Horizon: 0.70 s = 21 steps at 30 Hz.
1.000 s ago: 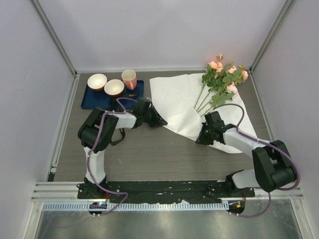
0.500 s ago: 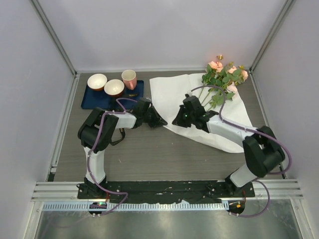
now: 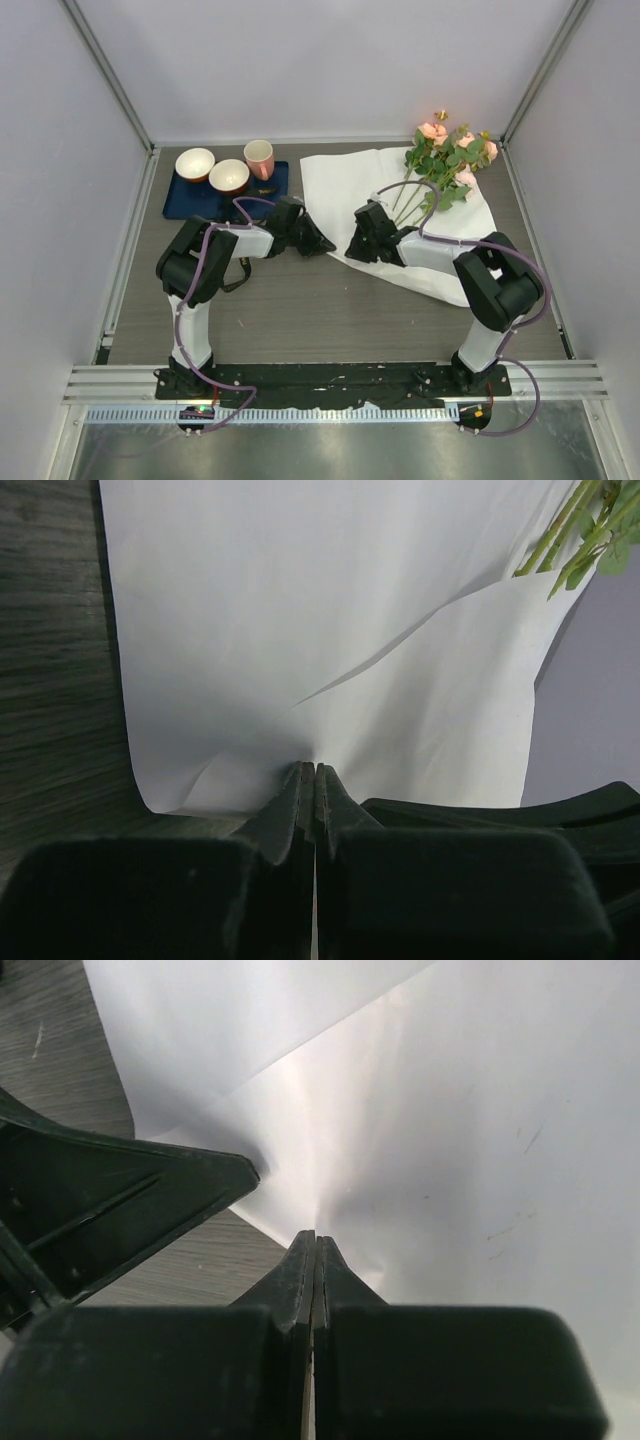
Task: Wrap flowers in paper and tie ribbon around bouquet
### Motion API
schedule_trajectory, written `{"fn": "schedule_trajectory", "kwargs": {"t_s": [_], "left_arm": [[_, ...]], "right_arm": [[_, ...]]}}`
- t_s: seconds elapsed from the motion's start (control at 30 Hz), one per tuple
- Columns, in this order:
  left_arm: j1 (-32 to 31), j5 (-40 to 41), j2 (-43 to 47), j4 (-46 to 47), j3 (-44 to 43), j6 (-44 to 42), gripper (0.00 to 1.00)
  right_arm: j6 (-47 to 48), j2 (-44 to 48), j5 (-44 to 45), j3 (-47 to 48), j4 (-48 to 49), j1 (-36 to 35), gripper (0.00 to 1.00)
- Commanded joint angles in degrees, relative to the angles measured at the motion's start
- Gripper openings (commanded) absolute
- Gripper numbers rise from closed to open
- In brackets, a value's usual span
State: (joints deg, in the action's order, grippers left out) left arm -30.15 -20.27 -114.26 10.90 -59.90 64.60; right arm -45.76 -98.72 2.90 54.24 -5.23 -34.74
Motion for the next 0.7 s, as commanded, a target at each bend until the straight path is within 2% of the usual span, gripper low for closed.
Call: {"fn": "schedule_trajectory", "kwargs": {"t_s": [0.0, 0.07, 0.17, 0.2, 0.23, 0.27, 0.33, 0.37, 0.4, 0.53, 0.67], "left_arm": [[-0.17, 4.45, -2.29, -7.91, 1.19, -2.37, 0.0], [-0.08, 4.28, -1.06, -7.82, 1.1, -3.34, 0.01], [0.09, 3.57, 3.24, -5.8, 1.89, -2.46, 0.13], [0.18, 3.31, 4.47, -4.58, 2.85, -2.11, 0.26], [0.53, 3.31, 7.53, -3.96, 3.55, -1.67, 0.32], [0.71, 3.66, 9.04, -3.17, 4.61, -0.02, 0.42], [1.32, 4.97, 14.03, 0.43, 8.99, 2.54, 0.49], [1.41, 5.76, 15.89, 1.92, 10.75, 5.25, 0.66], [1.41, 6.73, 17.13, 3.85, 13.73, 6.75, 0.71], [1.41, 10.95, 19.08, 5.36, 17.53, 12.82, 0.72], [1.24, 12.0, 14.17, 8.08, 17.1, 17.13, 0.59]], "right_arm": [[-1.7, -1.39, 1.06, -1.15, 3.83, -0.24, 0.0], [-2.84, -1.74, 1.23, -2.12, 3.74, -0.24, 0.0], [-3.99, -2.62, 1.06, -2.82, 3.48, -0.24, 0.0], [-4.34, -2.71, 1.06, -3.08, 3.48, -0.24, 0.0], [-4.51, -2.71, 1.06, -3.52, 3.48, -0.24, 0.0], [-4.86, -2.53, 0.97, -3.7, 3.56, -0.24, 0.0], [-4.96, -2.45, 0.71, -3.88, 3.56, -0.15, 0.0], [-5.04, -2.36, 0.53, -3.96, 3.56, -0.15, 0.0], [-4.87, -2.36, 0.53, -3.96, 3.56, -0.06, 0.0], [-4.69, -2.45, -0.52, -3.35, 3.57, 0.29, 0.0], [-4.6, -2.01, -0.7, -3.44, 3.57, 0.55, 0.0]]}}
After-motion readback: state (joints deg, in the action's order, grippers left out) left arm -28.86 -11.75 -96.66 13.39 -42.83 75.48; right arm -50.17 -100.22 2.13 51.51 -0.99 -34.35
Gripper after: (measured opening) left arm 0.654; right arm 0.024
